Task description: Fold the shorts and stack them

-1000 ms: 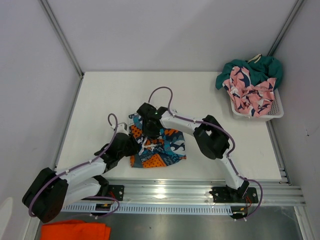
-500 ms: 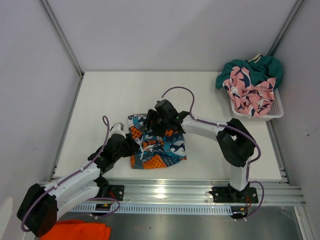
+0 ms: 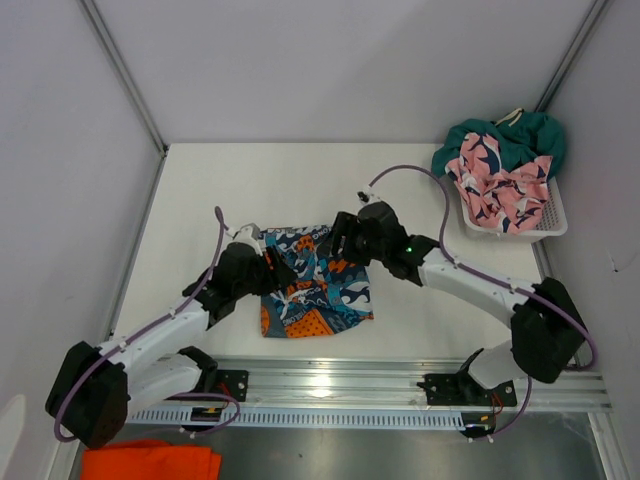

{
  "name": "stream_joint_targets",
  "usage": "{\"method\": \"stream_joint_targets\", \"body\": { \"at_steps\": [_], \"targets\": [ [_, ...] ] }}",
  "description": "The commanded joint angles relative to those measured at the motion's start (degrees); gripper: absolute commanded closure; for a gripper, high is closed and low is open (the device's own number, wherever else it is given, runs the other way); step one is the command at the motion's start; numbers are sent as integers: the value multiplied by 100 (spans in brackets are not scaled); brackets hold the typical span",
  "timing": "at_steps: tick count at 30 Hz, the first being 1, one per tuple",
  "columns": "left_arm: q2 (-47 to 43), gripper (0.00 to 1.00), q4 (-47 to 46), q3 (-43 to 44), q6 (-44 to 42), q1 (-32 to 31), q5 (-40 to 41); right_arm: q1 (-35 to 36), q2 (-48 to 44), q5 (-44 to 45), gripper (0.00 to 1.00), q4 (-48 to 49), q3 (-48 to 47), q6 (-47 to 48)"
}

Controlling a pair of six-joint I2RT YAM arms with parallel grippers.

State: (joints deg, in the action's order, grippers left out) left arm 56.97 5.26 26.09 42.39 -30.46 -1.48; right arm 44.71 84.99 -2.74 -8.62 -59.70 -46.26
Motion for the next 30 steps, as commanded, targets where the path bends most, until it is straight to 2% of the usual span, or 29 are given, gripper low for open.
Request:
{"method": "stream_joint_targets", "body": {
  "at_steps": [1,6,20,24,30],
  "targets": [
    [401,33,-297,239,-99,154,-371,20,-798,266,30,158,616,346],
    [973,31,-719,178,-100,251,-485,38,-1589,231,29,80,1109,355],
    [1932,34,-1721,248,129,312,-1188,337,-2311,213,29,203,2041,91],
    [2063,41,-1721,309,59,312,-1153,372,-2355,230,29,194,2147,73],
    [2520,61,-1774,476,-29,312,-1092,381,-2320,195,29,265,2217,38]
  ]
}}
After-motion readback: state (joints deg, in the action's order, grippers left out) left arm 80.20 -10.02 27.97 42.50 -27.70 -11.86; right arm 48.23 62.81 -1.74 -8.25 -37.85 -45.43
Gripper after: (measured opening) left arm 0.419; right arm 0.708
